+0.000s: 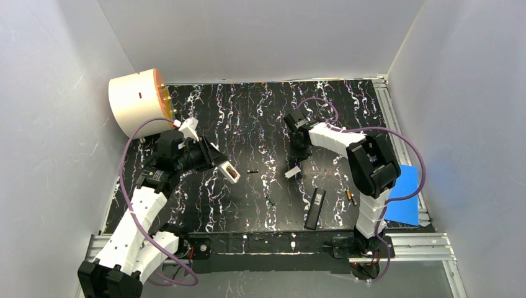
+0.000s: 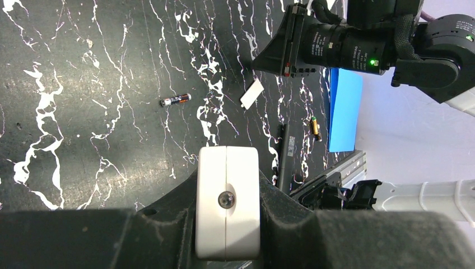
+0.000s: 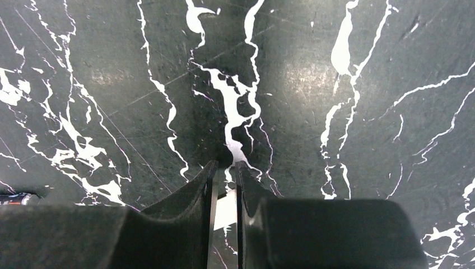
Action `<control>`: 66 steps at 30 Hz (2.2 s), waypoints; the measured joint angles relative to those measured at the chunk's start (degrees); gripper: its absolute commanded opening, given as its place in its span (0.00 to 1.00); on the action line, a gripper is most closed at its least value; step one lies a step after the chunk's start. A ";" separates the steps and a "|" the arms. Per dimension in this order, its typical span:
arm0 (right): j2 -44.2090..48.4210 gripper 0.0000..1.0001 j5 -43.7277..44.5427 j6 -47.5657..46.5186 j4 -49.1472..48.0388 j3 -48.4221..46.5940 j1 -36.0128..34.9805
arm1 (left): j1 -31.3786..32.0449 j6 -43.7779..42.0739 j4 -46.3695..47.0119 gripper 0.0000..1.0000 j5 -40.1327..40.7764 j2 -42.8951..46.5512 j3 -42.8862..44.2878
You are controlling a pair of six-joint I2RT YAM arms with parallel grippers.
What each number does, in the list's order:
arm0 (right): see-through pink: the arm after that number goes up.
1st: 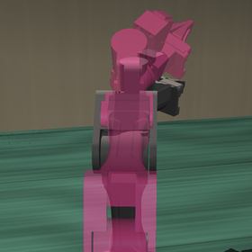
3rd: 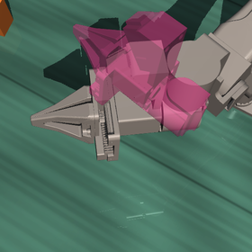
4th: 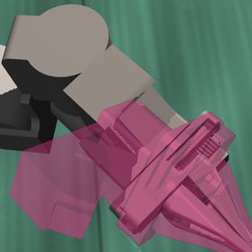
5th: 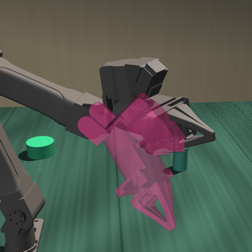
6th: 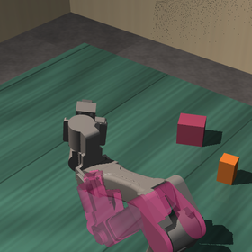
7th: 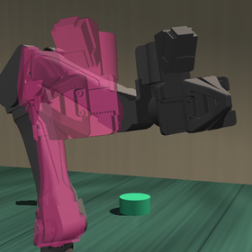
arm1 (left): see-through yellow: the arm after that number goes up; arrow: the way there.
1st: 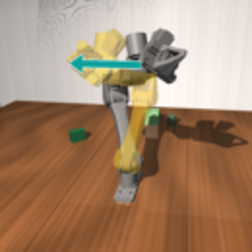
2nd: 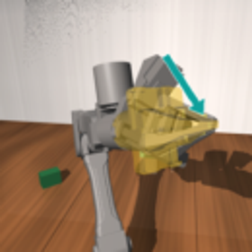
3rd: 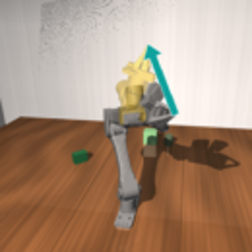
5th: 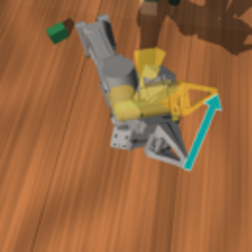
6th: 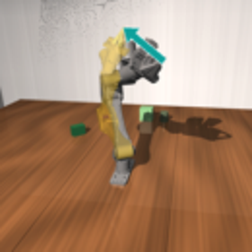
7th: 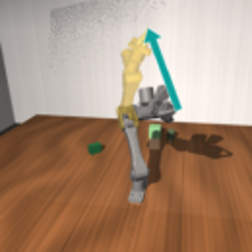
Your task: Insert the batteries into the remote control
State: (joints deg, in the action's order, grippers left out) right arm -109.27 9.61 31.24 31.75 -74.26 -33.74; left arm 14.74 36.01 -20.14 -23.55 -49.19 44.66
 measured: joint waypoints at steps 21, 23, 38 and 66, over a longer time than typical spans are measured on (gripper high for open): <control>9.60 0.25 -5.90 4.94 4.33 12.90 -1.33 | 0.00 0.13 2.16 0.00 -1.29 -0.98 -1.16; 9.81 0.29 -6.80 3.23 4.35 13.11 -2.43 | 0.00 0.20 2.21 0.00 -1.29 -0.98 -1.20; 16.68 0.64 -2.25 -5.84 5.88 13.55 -6.73 | 0.00 -0.52 2.12 0.00 -0.74 -1.51 -1.22; 10.51 0.43 -4.90 -19.45 2.54 13.64 -12.85 | 0.00 -4.50 3.89 0.00 -4.90 -6.67 0.28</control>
State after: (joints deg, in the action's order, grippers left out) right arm -98.76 4.71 11.79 34.28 -60.62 -46.59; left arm 14.74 31.51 -16.25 -28.45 -55.86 44.95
